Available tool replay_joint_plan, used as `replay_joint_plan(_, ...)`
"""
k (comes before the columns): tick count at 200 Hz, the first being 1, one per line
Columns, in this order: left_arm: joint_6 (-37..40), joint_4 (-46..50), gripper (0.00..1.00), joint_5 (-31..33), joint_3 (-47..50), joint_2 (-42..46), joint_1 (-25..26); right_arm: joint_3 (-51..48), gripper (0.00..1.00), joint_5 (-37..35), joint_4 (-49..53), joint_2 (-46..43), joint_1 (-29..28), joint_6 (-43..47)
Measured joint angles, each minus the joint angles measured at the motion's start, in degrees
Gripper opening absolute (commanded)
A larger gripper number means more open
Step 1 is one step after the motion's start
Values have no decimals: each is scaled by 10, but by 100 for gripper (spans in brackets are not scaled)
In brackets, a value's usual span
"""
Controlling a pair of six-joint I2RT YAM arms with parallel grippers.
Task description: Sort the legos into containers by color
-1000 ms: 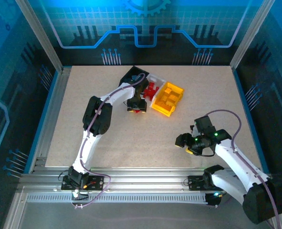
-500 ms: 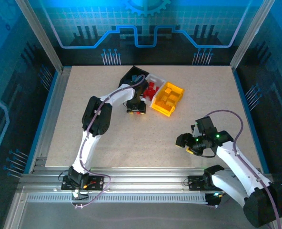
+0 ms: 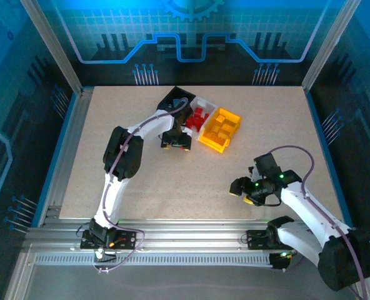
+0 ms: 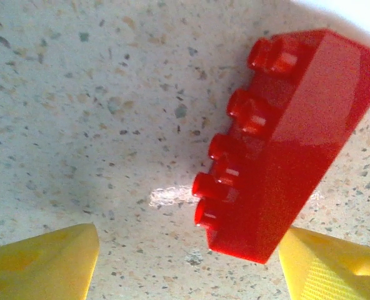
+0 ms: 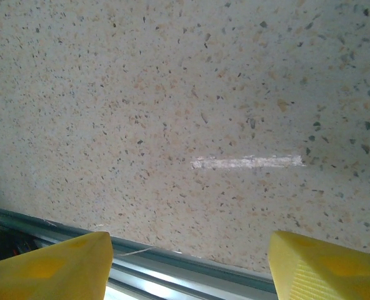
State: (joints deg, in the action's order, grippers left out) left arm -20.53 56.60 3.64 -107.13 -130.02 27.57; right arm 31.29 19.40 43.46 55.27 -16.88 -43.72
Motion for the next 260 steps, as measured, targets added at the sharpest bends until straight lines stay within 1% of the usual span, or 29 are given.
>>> replay_joint_plan(17,6,1,70,0,-31,-14,-3,1,68,2,-8,16,0,0)
replay_joint_plan(33,17,3,64,0,-85,-43,-4,7,68,2,-11,31,-1,0)
replay_joint_plan(56,30,10,58,-3,-152,-87,-4,26,68,2,-12,44,-8,0)
replay_joint_plan(94,29,20,57,-5,-162,-99,-4,70,68,-2,-12,57,-12,2)
replay_joint_plan(103,29,22,52,-5,-162,-99,-4,76,68,-4,-13,60,-12,2)
replay_joint_plan(114,27,21,41,-5,-158,-99,-4,78,68,-5,-15,61,-12,2)
replay_joint_plan(121,29,20,37,-5,-154,-99,-4,78,68,-7,-15,61,-12,2)
replay_joint_plan(153,24,10,35,-6,-125,-90,-4,78,68,-10,-16,61,-12,3)
replay_joint_plan(164,23,2,32,-6,-107,-82,-4,78,68,-10,-15,61,-12,5)
replay_joint_plan(176,15,-10,26,-7,-88,-70,-4,78,68,-10,-16,61,-12,7)
replay_joint_plan(203,-7,-14,23,-19,-17,-23,-4,78,68,-10,-15,51,-12,11)
replay_joint_plan(223,-32,-15,20,-35,16,13,-5,75,68,-11,-16,34,-12,13)
replay_joint_plan(245,-63,-22,20,-61,21,46,-11,64,68,-12,-15,14,-12,13)
replay_joint_plan(260,-85,-25,20,-80,4,58,-20,57,68,-14,-13,3,-12,13)
